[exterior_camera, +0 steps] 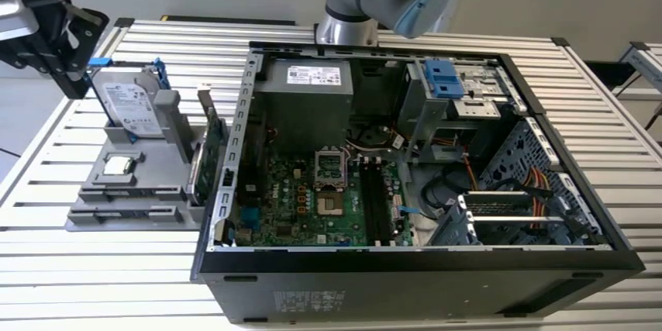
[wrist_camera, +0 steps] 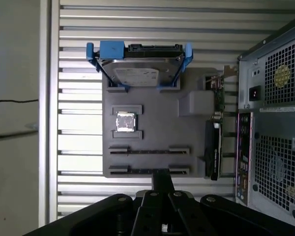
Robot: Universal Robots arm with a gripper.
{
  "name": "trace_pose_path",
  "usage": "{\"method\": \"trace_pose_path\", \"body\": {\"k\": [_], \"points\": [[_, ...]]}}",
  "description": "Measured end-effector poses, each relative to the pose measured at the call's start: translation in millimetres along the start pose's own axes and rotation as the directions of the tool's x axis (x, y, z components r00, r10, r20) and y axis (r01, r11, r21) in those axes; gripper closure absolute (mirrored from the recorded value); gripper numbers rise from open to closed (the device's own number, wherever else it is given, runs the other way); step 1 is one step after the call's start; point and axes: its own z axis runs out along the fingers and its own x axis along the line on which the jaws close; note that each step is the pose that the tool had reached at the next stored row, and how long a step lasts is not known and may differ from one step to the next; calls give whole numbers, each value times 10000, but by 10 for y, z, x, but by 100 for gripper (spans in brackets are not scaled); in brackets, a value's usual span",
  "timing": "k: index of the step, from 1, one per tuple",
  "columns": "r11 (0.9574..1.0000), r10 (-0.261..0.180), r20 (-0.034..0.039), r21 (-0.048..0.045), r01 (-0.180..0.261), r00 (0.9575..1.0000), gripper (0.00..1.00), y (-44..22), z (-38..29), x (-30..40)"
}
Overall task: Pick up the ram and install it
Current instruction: 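Pick up the ram and move it above insertion slot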
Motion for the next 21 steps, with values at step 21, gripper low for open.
{"method": "trace_pose_path", "body": {"k": [21], "points": [[9999,113,2,2,-113,9999,100,-178,13,0]]}}
